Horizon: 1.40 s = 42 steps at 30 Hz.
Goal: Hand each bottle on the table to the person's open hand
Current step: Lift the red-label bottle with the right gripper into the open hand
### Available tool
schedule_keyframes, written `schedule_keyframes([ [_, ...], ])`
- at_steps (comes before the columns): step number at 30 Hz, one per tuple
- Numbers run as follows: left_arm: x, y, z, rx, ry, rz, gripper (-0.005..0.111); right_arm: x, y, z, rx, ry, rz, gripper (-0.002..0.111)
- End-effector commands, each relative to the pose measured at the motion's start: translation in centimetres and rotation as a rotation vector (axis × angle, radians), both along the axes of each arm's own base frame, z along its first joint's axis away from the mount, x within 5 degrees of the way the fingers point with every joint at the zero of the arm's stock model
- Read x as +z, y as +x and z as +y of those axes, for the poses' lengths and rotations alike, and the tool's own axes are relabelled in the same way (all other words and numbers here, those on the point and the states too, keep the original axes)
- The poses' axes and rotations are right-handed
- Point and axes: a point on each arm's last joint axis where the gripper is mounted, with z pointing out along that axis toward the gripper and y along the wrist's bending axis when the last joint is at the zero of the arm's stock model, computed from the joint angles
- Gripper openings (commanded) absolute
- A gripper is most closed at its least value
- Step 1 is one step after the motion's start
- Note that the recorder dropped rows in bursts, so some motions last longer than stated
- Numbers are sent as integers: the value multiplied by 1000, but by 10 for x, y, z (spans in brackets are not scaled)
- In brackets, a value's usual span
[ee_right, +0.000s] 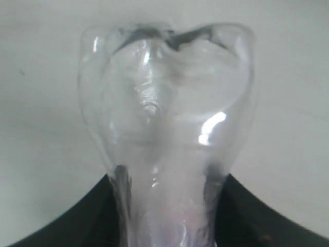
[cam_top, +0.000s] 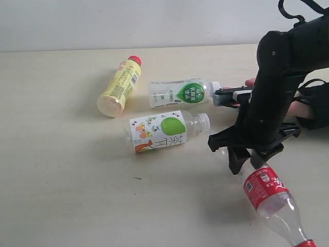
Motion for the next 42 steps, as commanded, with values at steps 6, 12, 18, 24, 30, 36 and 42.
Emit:
schedule_keyframes([
  [6, -1, 0, 0, -6, 0, -7, 2, 83, 1, -4, 39, 1, -121, 0],
  [12, -1, 0, 0, -6, 0, -7, 2, 139, 24, -5, 34, -37, -312, 0],
  [18, -1, 0, 0, -6, 0, -7, 2, 166, 69, -9, -14, -92, -450, 0],
  [24, -1, 0, 0, -6, 0, -7, 2, 138, 112, -11, -53, -112, -414, 0],
  [30, -1, 0, 0, -6, 0, -7, 2, 63, 139, -13, -66, -170, -256, 0],
  [36, -1, 0, 0, -6, 0, -7, 2, 41, 144, -16, -42, -224, -222, 0],
  [42, -1, 0, 0, -6, 0, -7, 2, 43, 150, -23, -66, -306, -296, 0],
])
